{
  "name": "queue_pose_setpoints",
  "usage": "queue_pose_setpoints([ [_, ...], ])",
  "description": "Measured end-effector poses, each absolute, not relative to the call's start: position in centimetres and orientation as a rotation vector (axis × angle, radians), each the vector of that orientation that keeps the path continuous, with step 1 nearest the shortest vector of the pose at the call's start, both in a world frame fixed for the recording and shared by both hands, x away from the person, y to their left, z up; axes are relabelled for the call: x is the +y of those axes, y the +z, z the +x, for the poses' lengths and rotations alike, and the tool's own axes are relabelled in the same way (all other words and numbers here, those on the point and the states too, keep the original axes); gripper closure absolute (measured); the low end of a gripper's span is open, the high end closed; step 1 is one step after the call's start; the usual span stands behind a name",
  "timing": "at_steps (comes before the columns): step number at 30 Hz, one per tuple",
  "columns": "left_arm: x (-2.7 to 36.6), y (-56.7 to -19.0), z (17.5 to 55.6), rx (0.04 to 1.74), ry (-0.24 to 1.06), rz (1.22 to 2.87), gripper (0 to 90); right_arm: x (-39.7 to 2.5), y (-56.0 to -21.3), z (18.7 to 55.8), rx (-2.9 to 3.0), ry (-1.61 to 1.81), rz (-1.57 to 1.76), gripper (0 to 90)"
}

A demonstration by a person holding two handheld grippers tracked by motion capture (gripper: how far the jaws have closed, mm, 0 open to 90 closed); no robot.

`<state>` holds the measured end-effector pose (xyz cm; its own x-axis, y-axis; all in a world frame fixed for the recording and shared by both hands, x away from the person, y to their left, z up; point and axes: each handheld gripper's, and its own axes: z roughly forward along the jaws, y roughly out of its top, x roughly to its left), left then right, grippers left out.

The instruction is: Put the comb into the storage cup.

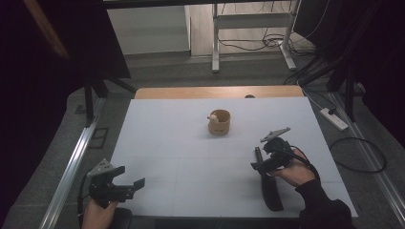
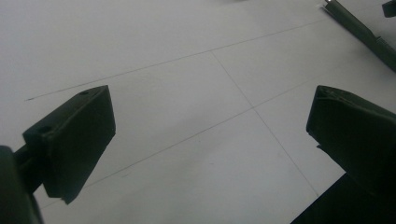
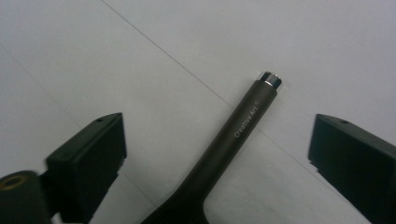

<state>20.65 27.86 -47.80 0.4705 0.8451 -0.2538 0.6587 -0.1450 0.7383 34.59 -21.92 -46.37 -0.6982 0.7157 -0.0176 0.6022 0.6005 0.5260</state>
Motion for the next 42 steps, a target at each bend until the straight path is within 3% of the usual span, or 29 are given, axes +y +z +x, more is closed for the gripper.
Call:
queue_pose_setpoints([
  [9, 27.9, -47.8, 20.7, 1.259, 0.276, 1.876, 1.9, -21.6, -46.4, 35.3, 2.651, 0.754, 1.046, 54.5],
  [10, 27.9, -47.8, 20.7, 1.259, 0.276, 1.876, 2.0, -21.6, -46.4, 35.3, 2.651, 0.754, 1.046, 54.5],
  [11, 27.9, -47.8, 20.7, 1.26, 0.276, 1.877, 2.0, -21.5, -46.5, 35.5, 2.663, 0.734, 1.044, 65.6],
  [17, 27.9, -47.8, 20.7, 1.263, 0.276, 1.874, 2.1, -21.1, -46.5, 36.2, 2.684, 0.73, 1.0, 89.6],
  [42, 28.0, -47.9, 20.9, 1.282, 0.263, 1.862, 2.8, -19.8, -47.8, 38.9, 2.666, 0.748, 1.024, 89.6],
])
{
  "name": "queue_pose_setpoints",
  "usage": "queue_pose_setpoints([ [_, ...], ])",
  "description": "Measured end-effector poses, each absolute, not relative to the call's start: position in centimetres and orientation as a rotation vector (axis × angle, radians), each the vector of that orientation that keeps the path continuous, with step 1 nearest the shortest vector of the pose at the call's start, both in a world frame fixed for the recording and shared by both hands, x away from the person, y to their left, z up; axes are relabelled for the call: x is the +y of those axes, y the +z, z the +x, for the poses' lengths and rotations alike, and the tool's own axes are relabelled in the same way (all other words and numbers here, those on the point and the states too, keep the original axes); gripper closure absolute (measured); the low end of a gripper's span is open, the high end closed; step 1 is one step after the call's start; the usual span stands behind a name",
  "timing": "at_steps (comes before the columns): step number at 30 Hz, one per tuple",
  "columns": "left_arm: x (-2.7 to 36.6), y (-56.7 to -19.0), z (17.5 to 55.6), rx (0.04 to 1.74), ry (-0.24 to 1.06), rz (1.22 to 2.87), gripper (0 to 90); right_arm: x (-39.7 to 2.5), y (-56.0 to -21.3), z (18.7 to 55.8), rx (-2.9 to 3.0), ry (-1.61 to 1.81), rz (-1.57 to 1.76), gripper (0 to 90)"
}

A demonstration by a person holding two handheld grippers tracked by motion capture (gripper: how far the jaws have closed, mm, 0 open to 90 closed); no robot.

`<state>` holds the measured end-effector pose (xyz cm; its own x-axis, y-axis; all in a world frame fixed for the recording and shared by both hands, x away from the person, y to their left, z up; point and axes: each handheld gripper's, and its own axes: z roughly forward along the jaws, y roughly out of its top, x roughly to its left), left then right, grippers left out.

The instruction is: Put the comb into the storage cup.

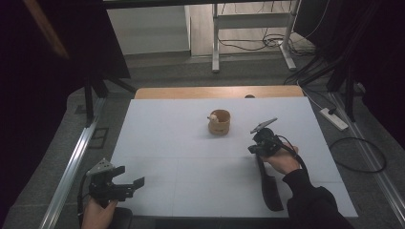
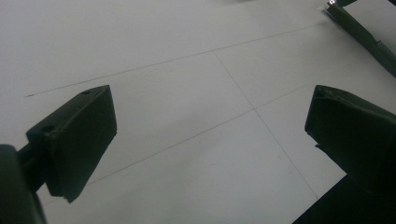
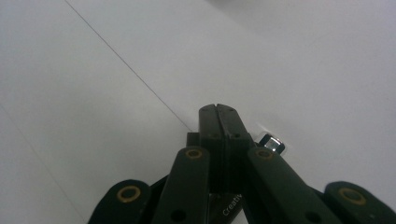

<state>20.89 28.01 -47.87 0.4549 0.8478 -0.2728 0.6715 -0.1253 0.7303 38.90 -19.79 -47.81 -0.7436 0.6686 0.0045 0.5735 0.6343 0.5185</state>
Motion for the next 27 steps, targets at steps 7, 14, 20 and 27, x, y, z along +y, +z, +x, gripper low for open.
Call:
queue_pose_setpoints([
  [7, 28.1, -47.9, 20.9, 1.287, 0.26, 1.861, 3.0, -19.6, -48.6, 39.3, 2.685, 0.71, 1.028, 89.6],
  [14, 28.1, -47.9, 20.9, 1.29, 0.258, 1.859, 3.1, -19.4, -49.4, 39.4, 2.701, 0.663, 1.012, 89.6],
  [20, 28.1, -47.9, 21.0, 1.291, 0.255, 1.858, 3.2, -19.4, -49.6, 39.6, 2.699, 0.638, 1.011, 89.6],
  [27, 28.1, -47.9, 21.0, 1.294, 0.254, 1.856, 3.3, -19.7, -50.0, 40.1, 2.691, 0.61, 1.014, 89.6],
])
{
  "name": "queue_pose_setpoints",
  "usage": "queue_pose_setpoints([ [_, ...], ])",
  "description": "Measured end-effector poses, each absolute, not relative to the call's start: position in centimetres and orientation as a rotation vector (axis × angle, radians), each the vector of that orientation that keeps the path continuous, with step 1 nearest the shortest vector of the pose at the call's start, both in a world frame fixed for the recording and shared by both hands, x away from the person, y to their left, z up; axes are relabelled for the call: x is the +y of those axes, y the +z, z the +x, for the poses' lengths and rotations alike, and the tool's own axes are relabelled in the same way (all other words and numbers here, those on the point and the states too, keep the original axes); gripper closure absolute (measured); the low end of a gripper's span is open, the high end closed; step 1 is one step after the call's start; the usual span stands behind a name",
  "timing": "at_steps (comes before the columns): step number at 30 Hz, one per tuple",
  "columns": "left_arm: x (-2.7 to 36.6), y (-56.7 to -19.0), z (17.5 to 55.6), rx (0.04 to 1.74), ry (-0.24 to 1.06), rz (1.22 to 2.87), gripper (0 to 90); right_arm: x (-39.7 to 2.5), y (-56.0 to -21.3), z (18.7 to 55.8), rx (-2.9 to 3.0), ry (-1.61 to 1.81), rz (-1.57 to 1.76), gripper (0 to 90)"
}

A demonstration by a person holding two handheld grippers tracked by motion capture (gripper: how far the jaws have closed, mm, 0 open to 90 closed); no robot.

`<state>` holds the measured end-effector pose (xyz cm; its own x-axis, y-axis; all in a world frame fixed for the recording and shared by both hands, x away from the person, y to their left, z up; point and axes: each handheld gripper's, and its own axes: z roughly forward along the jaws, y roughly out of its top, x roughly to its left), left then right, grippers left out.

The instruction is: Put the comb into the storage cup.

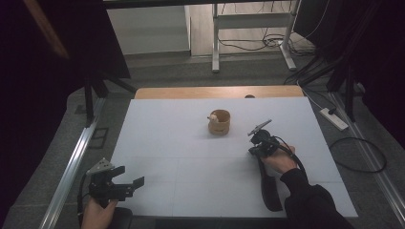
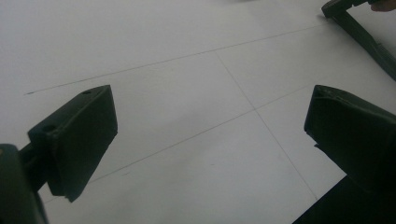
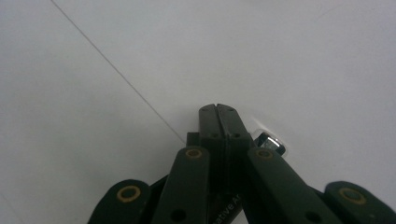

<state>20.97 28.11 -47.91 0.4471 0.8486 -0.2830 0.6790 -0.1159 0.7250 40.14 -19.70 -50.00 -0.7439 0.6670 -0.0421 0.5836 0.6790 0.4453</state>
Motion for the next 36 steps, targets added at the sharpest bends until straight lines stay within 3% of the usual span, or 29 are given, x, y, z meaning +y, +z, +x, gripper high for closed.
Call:
queue_pose_setpoints([
  [36, 28.2, -47.9, 21.0, 1.301, 0.247, 1.844, 3.8, -26.3, -49.7, 39.3, 2.617, 0.585, 1.194, 89.5],
])
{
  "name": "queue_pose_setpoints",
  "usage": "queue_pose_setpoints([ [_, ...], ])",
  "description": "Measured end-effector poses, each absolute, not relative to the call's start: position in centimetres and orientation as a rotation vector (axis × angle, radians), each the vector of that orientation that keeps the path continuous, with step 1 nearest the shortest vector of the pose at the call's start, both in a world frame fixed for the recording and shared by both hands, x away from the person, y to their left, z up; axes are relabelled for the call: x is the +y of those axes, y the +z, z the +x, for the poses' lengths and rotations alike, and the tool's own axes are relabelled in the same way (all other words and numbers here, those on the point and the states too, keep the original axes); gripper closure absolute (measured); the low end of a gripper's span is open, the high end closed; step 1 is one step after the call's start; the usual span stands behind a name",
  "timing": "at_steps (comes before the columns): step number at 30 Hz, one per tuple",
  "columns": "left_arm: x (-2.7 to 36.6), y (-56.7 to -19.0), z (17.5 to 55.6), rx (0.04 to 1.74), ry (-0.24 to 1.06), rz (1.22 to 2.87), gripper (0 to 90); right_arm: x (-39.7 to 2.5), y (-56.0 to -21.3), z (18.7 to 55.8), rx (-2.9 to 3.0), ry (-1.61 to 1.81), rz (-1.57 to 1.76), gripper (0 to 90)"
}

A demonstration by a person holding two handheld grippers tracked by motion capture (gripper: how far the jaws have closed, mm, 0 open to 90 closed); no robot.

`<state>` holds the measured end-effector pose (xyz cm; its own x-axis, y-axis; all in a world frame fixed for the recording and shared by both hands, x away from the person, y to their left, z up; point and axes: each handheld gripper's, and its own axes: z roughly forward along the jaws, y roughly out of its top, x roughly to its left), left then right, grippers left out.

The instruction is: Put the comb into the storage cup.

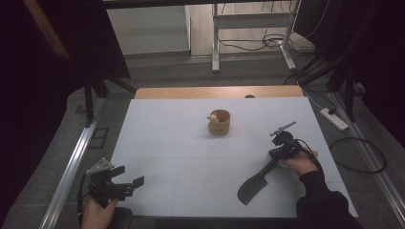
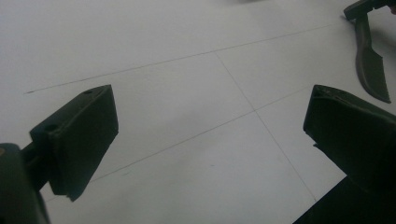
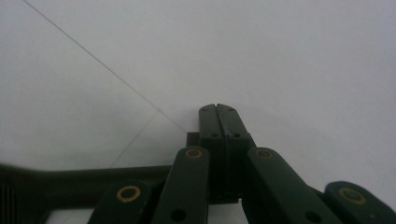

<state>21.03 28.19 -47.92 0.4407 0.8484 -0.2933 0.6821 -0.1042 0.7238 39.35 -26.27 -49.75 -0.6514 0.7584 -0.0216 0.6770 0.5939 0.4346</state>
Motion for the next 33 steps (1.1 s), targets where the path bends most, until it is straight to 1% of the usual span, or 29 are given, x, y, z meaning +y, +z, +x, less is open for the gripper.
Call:
queue_pose_setpoints([
  [18, 28.2, -47.9, 21.1, 1.301, 0.246, 1.844, 4.1, -28.5, -49.7, 36.2, 2.612, 0.596, 1.225, 89.4],
  [33, 28.1, -47.9, 21.1, 1.3, 0.245, 1.849, 4.2, -28.9, -49.7, 33.0, 2.613, 0.586, 1.23, 89.4],
])
